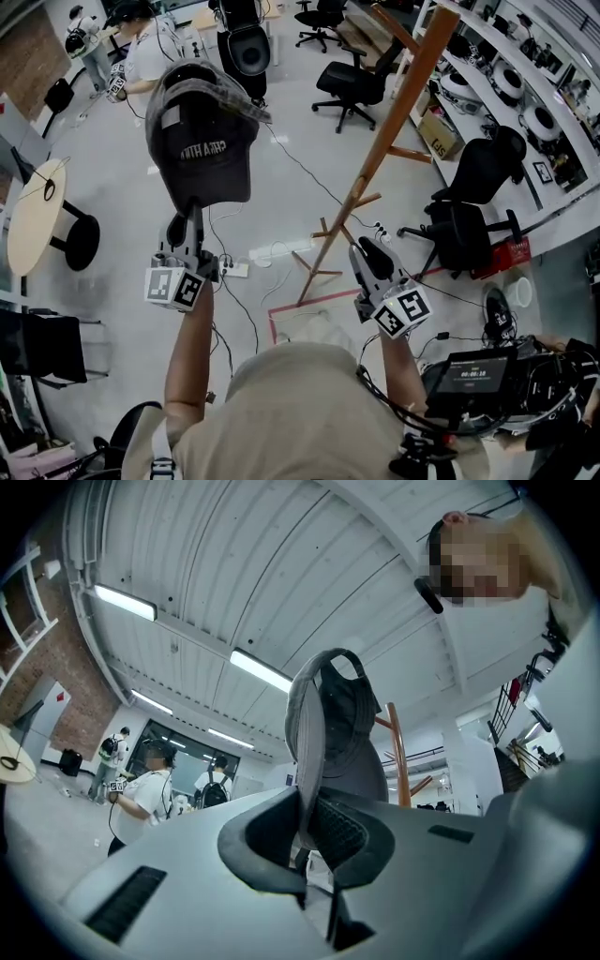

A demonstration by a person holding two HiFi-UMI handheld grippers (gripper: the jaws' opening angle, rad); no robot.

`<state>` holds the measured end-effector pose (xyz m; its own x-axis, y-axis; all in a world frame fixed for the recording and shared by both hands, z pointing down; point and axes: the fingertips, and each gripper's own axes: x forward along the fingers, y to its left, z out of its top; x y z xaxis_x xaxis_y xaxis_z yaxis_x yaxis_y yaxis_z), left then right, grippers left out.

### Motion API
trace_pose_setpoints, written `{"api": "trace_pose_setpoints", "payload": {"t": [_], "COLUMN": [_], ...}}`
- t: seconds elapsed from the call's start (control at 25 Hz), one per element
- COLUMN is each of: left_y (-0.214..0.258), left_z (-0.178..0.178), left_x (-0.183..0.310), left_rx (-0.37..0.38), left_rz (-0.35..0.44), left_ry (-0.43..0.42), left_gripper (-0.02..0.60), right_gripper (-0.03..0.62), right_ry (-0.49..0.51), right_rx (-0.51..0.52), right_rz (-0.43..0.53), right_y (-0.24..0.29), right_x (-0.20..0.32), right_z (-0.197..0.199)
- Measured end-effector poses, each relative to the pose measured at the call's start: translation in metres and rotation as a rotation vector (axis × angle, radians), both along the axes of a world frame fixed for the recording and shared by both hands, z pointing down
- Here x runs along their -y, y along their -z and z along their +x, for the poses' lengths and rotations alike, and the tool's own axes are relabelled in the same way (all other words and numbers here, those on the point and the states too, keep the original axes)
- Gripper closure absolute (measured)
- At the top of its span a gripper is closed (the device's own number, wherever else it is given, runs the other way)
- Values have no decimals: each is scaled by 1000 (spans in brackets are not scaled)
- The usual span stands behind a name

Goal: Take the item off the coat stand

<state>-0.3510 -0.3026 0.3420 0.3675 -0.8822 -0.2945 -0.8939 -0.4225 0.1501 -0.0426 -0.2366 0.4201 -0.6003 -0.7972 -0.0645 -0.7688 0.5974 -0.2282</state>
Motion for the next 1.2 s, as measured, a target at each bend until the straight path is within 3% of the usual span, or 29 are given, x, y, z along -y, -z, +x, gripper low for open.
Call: {"api": "trace_pose_setpoints", "payload": {"t": [0.28, 0.56, 1.2], "left_y": [-16, -33, -63], "left_z": [-16, 19, 53], "left_x": [-23, -25, -50], "left_rx": [-25, -60, -84], "left_rz": [2, -42, -142], "left_ry": [-58, -73, -148], "left_gripper": [548, 548, 548], "right_gripper": [497, 497, 497], "right_ry": [1, 23, 72], "right_rx": [-9, -10, -31], "right_rz": [20, 17, 1], "right_y": [-2, -2, 9], "right_x": [-21, -11, -14], "right_z": [-30, 0, -9]}}
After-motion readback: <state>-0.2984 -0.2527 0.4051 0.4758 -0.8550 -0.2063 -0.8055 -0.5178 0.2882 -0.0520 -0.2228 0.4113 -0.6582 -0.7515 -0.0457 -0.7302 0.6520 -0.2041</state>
